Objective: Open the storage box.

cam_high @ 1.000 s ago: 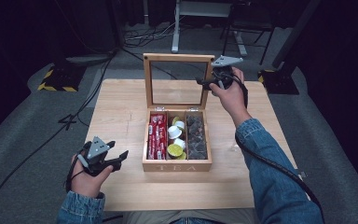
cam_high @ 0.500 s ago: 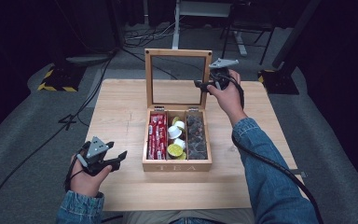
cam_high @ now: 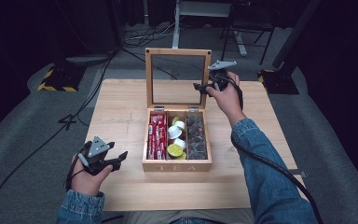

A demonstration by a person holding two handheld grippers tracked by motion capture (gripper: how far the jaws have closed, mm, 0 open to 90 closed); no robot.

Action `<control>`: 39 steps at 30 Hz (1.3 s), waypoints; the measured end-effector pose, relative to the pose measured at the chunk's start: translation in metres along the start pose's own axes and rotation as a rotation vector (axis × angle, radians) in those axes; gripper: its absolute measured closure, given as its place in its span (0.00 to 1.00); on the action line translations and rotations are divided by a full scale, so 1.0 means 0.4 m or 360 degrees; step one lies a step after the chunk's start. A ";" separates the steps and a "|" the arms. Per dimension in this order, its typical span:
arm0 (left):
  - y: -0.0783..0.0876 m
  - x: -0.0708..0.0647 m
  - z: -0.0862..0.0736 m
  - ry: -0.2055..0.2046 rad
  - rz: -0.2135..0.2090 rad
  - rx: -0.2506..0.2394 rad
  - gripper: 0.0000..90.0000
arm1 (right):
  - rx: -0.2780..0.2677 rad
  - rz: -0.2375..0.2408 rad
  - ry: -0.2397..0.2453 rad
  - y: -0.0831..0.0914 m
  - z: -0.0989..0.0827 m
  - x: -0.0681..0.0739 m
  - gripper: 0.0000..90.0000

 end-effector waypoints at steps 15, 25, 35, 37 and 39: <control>-0.021 0.014 0.009 0.0016 -0.0019 0.0033 0.40 | -0.0016 0.0083 -0.0013 0.083 0.003 0.007 0.23; -0.034 0.029 0.027 0.0038 -0.0031 0.0039 0.40 | -0.0012 0.0194 0.0020 0.179 -0.012 0.035 0.29; -0.047 0.032 0.031 0.0044 -0.0048 0.0067 0.40 | -0.0090 0.0290 -0.0005 0.256 -0.034 0.070 0.24; -0.048 0.032 0.031 0.0040 -0.0051 0.0076 0.40 | -0.0109 0.0292 -0.0010 0.265 -0.039 0.080 0.22; -0.049 0.030 0.032 0.0036 -0.0054 0.0079 0.40 | -0.0125 0.0275 -0.0012 0.272 -0.045 0.089 0.22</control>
Point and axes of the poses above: each handheld gripper's, and its own axes: y roughly backward along the jaws, z roughly out of its top, x roughly to its left, the point moved 7 cm from there along -y, roughly forward along the jaws, and after that the axes turned 6 degrees about x, right-handed, at the moved point
